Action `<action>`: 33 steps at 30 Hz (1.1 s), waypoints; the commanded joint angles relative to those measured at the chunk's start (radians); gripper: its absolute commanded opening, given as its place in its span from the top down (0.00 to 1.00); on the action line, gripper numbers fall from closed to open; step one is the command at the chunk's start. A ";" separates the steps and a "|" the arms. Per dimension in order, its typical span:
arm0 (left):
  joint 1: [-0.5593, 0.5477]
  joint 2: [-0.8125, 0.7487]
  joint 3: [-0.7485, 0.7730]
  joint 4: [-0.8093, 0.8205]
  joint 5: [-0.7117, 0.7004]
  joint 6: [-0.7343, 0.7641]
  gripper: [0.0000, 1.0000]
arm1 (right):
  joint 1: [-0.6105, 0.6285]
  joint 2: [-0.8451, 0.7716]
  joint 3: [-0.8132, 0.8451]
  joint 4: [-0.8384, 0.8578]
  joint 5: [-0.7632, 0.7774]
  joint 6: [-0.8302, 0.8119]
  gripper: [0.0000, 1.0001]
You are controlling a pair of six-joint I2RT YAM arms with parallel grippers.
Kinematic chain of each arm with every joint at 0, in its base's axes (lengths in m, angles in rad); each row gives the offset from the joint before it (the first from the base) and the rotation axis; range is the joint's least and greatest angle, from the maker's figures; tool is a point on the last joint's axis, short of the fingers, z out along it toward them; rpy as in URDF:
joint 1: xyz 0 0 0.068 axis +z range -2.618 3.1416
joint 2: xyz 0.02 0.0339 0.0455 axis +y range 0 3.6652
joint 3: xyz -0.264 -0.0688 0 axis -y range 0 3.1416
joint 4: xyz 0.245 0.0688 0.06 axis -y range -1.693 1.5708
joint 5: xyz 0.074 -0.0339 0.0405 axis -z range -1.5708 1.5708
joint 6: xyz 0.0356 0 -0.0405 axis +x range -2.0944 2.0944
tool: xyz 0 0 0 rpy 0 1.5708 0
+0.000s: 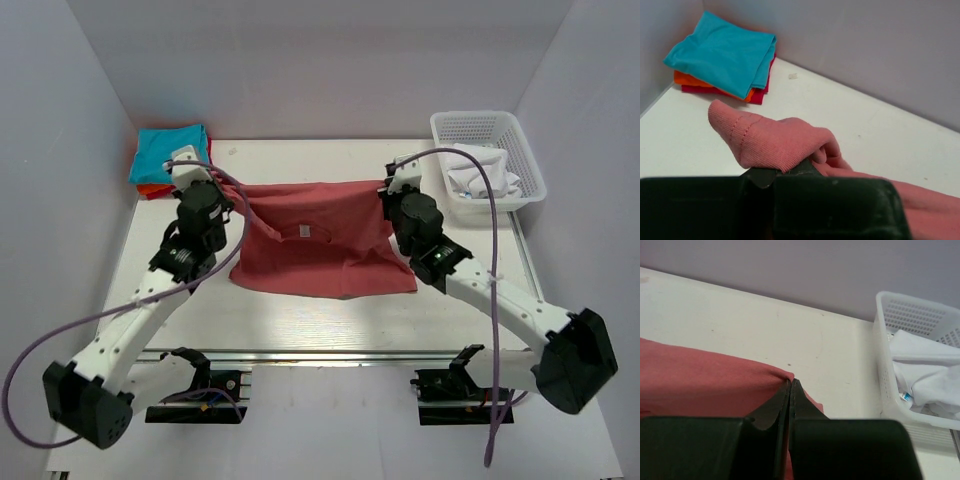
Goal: Fold and stack the t-shirts
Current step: Flatten out the tshirt
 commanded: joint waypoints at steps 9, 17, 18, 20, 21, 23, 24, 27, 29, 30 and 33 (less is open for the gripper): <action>0.056 0.359 0.198 0.150 -0.104 0.036 1.00 | -0.172 0.302 0.243 0.113 -0.033 0.011 1.00; 0.128 0.718 0.433 0.161 0.016 0.047 1.00 | -0.274 0.561 0.428 0.116 -0.176 -0.067 1.00; 0.145 0.794 0.487 0.161 0.028 0.047 1.00 | -0.286 0.604 0.443 0.117 -0.182 -0.081 1.00; 0.160 0.877 0.598 0.120 0.059 0.038 1.00 | -0.303 0.702 0.524 0.099 -0.207 -0.092 1.00; 0.174 0.966 0.638 0.107 0.076 0.025 1.00 | -0.315 0.730 0.570 0.094 -0.217 -0.093 1.00; 0.189 1.066 0.788 0.045 0.097 0.009 1.00 | -0.343 0.838 0.663 0.105 -0.208 -0.080 1.00; 0.213 1.118 0.849 0.019 0.111 0.008 1.00 | -0.350 0.871 0.693 0.105 -0.213 -0.069 1.00; 0.243 1.341 1.136 -0.098 0.155 -0.013 0.63 | -0.384 1.049 0.921 0.030 -0.236 -0.072 0.87; 0.254 1.459 1.327 -0.152 0.232 -0.013 0.04 | -0.398 1.193 1.182 -0.097 -0.244 -0.060 0.64; 0.254 1.478 1.359 -0.167 0.255 -0.013 0.00 | -0.399 1.212 1.233 -0.170 -0.235 -0.060 0.40; 0.263 1.412 1.297 -0.108 0.321 -0.013 0.00 | -0.392 1.172 1.226 -0.166 -0.202 -0.070 0.10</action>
